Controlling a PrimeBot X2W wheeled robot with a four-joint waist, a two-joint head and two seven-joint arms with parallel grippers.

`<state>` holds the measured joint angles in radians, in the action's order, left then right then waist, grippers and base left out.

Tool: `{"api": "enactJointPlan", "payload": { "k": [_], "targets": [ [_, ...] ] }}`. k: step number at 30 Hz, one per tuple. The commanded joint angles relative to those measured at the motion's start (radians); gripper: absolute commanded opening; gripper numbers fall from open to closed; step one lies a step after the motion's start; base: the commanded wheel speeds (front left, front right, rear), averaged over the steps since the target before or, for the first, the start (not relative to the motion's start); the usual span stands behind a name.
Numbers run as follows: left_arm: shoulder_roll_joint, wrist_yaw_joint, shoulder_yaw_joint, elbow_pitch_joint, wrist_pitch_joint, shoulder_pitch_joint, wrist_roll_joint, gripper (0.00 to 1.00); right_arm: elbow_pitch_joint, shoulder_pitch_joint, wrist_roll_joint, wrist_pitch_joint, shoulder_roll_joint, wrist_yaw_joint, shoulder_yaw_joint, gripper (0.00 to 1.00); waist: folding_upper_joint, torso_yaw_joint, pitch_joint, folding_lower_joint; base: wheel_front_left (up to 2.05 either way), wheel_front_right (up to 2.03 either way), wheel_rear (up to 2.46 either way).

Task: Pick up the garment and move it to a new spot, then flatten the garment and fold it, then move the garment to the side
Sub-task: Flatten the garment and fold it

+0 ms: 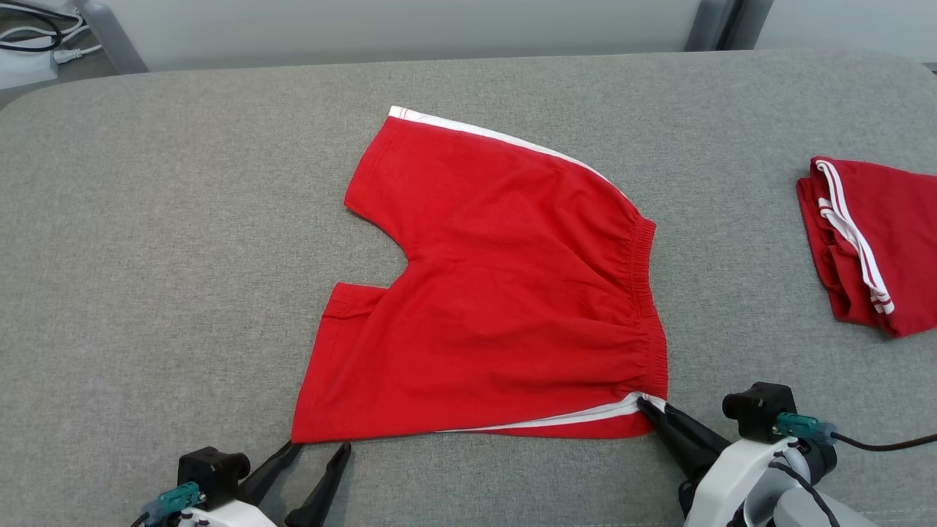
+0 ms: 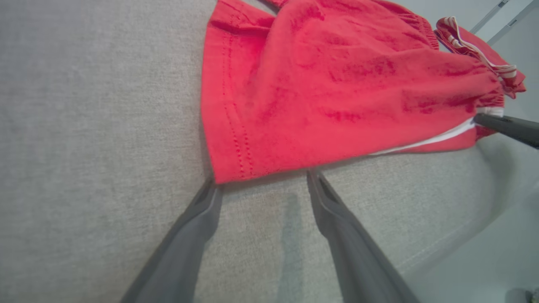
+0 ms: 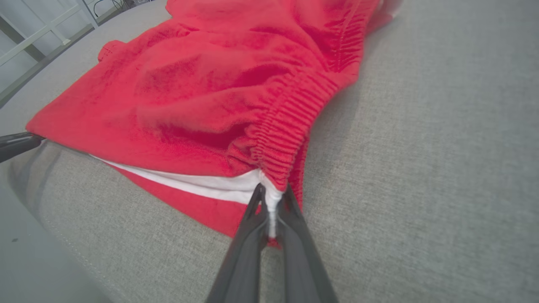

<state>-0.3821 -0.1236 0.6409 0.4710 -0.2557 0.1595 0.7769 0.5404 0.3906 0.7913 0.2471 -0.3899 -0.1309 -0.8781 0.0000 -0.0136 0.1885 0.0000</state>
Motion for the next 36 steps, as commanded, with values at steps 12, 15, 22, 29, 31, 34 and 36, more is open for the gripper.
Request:
{"api": "enactJointPlan", "payload": {
  "k": [12,15,22,29,31,34,36],
  "targets": [
    [-0.156,-0.007,0.135,-0.014,-0.006,0.124,-0.046,1.00,-0.008,0.018,0.019,0.014,-0.019,0.000,-0.018,0.00,0.0000,-0.005,0.004,0.0000,0.00,0.00,0.00],
    [-0.164,-0.007,0.136,-0.011,-0.006,0.145,-0.074,1.00,-0.010,0.020,0.017,0.015,-0.019,0.000,-0.019,0.00,0.0000,-0.008,0.006,0.0000,0.00,0.00,0.00],
    [-0.163,-0.007,0.143,-0.018,-0.006,0.157,-0.108,1.00,-0.012,0.020,0.016,0.015,-0.015,0.000,-0.025,0.00,0.0000,-0.018,0.009,0.0000,0.00,0.00,0.00],
    [-0.156,-0.007,0.130,-0.042,-0.006,0.149,-0.126,1.00,-0.011,0.020,0.013,0.015,-0.015,0.000,-0.023,0.00,0.0000,-0.022,0.007,0.0000,0.00,0.00,0.00],
    [-0.157,-0.007,0.135,-0.058,-0.006,0.145,-0.125,0.76,-0.012,0.020,0.012,0.015,-0.014,0.000,-0.021,0.00,0.0000,-0.022,0.008,0.0000,0.00,0.00,0.00],
    [-0.162,-0.007,0.150,-0.066,-0.006,0.144,-0.114,0.00,-0.012,0.021,0.010,0.015,-0.015,0.000,-0.021,0.00,0.0000,-0.021,0.009,0.0000,0.00,0.00,0.00],
    [-0.168,-0.007,0.158,-0.073,-0.006,0.150,-0.108,0.00,-0.012,0.024,0.010,0.015,-0.016,0.000,-0.023,0.00,0.0000,-0.019,0.010,0.0000,0.00,0.00,0.00]
  ]
}}
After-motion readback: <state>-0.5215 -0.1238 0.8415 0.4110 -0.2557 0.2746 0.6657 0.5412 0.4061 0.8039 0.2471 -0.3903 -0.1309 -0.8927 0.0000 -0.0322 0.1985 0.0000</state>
